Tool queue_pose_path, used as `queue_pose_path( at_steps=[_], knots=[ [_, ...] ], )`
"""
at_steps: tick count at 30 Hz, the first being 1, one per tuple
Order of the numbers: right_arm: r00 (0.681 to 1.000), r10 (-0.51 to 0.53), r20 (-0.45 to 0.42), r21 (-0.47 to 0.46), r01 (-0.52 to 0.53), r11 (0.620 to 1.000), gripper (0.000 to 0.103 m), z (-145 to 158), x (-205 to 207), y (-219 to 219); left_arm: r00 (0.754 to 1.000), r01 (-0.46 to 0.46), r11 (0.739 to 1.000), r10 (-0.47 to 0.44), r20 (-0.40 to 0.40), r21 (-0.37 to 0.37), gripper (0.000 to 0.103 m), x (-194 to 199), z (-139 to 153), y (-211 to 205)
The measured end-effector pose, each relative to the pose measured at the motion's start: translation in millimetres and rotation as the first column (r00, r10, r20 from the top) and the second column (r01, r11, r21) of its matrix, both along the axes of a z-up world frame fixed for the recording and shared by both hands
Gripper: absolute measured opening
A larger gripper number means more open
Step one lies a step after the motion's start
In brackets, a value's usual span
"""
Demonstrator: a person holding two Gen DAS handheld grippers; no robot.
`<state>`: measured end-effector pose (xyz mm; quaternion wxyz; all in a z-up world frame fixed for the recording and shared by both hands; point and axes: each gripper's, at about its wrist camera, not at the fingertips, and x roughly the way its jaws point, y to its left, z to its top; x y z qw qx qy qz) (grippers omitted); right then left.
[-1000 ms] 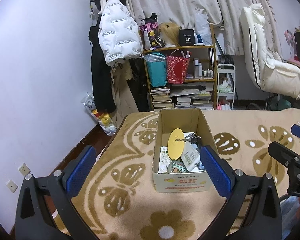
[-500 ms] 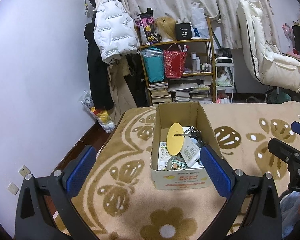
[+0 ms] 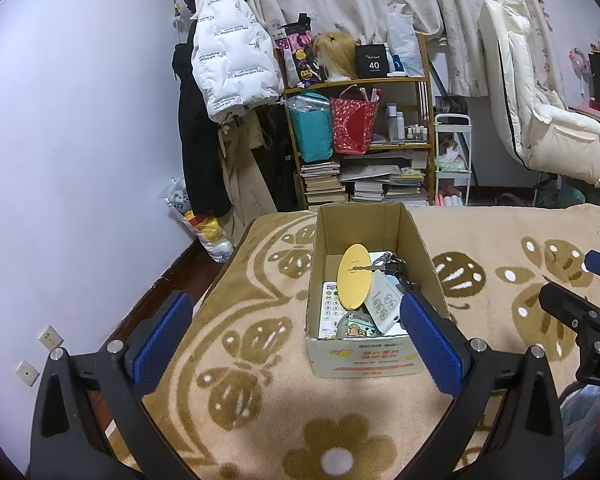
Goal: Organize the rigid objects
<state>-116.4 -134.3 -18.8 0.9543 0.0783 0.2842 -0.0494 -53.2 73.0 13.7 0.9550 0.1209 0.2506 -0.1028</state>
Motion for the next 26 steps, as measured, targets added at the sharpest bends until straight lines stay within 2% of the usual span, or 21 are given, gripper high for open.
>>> queue_pose_path(
  at_steps=[26],
  knots=[
    [1.0, 0.014, -0.003, -0.002, -0.014, 1.0, 0.103, -1.8, 1.0, 1.8, 0.999, -0.038, 0.999, 0.038, -0.014, 0.012, 0.103, 4.4, -3.7, 3.3]
  ],
)
